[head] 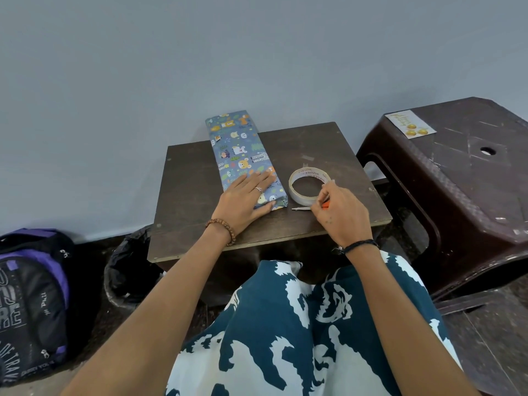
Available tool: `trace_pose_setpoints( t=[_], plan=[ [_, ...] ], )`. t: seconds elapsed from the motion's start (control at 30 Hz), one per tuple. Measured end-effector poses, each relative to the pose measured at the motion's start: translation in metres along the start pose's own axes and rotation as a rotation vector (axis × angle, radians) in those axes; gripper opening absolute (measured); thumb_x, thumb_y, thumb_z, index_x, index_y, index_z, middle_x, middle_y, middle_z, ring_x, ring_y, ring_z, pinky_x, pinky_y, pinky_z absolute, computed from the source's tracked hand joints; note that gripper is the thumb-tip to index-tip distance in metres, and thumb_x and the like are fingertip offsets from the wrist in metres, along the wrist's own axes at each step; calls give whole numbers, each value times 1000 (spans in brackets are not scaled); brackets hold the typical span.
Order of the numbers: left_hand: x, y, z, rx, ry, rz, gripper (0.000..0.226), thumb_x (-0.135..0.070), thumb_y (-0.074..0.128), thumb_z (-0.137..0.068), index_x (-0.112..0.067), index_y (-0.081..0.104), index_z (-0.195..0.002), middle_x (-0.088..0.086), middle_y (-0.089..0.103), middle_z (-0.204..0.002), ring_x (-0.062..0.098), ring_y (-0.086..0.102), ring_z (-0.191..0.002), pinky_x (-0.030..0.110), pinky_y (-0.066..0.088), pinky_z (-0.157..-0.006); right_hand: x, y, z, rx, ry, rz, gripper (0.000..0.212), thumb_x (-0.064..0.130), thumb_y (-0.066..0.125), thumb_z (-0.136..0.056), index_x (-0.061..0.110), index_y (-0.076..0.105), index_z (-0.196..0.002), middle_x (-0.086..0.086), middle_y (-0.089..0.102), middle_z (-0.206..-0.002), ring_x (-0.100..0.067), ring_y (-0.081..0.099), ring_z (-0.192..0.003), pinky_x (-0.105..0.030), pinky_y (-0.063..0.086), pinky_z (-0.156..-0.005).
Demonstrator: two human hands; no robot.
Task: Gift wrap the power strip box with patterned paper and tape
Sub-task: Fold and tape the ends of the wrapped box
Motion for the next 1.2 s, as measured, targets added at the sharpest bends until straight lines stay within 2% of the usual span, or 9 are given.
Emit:
trace_pose_setpoints(
  t=[0.17,0.27,0.37,0.43,0.57,0.7,0.97,1.1,1.2],
  plan=[
    [0,-1,1,-13,3,10,55,-38,52,-92,-17,38,-140,2,40,-145,19,35,-136,27,14,-114,14,2,5,-169,-123,-181,11,16,59,-85,19,48,-85,5,60,-91,-6,47,-80,-24,37,-60],
    [0,0,1,-21,7,13,55,-37,54,-91,-17,38,-140,1,40,-145,18,35,-136,27,14,-114,29,14,9,-70,-210,-407,13,8,59,-85,17,49,-89,-1,65,-98,-9,60,-87,-24,50,-73],
    [1,1,1,-5,13,15,56,-38,52,-92,-17,36,-141,1,37,-147,17,33,-137,28,14,-114,43,30,14,59,-249,-564,24,2,57,-85,20,45,-95,-4,65,-103,-5,62,-89,-14,50,-80],
    [4,1,1,23,17,20,58,-40,49,-93,-18,31,-143,-1,33,-149,16,29,-139,28,13,-116,47,40,15,68,-276,-550,28,2,56,-86,20,47,-105,-1,62,-105,-2,61,-87,-11,49,-78],
    [6,0,1,40,1,84,60,-39,49,-93,-18,27,-144,-1,30,-150,14,25,-140,23,7,-115,47,47,9,25,-299,-462,39,5,59,-85,18,46,-119,3,63,-102,-5,62,-84,-30,54,-73],
    [8,-9,1,125,1,236,62,-30,53,-93,-14,24,-145,2,27,-152,14,21,-141,19,2,-113,46,50,6,-37,-349,-372,52,5,67,-80,29,32,-111,-1,66,-93,-14,65,-81,-21,50,-66],
    [20,-6,62,-75,-196,345,75,-33,71,-78,-14,34,-141,-11,24,-144,6,21,-137,30,10,-116,52,54,2,-225,-440,-229,61,-3,77,-67,18,37,-108,-5,66,-77,-18,64,-62,-19,39,-57],
    [25,-5,63,-130,-254,378,64,-27,71,-79,-19,43,-136,-7,37,-144,-1,27,-131,9,16,-108,51,55,-1,-217,-426,-231,61,0,75,-70,20,33,-110,-6,68,-78,-21,65,-63,-20,41,-49],
    [23,-5,63,-205,-286,397,57,-19,72,-79,-16,51,-131,-2,46,-139,3,36,-129,8,22,-106,50,55,-1,-215,-415,-233,60,3,75,-72,22,32,-109,-6,68,-81,-23,65,-65,-23,44,-51]
  ],
)
Point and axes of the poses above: each hand's wrist, its own z-axis away from the middle knuckle, its own y-axis out of the palm, x = y × z, the point moved 1 cm from there along -z, towards the middle knuckle
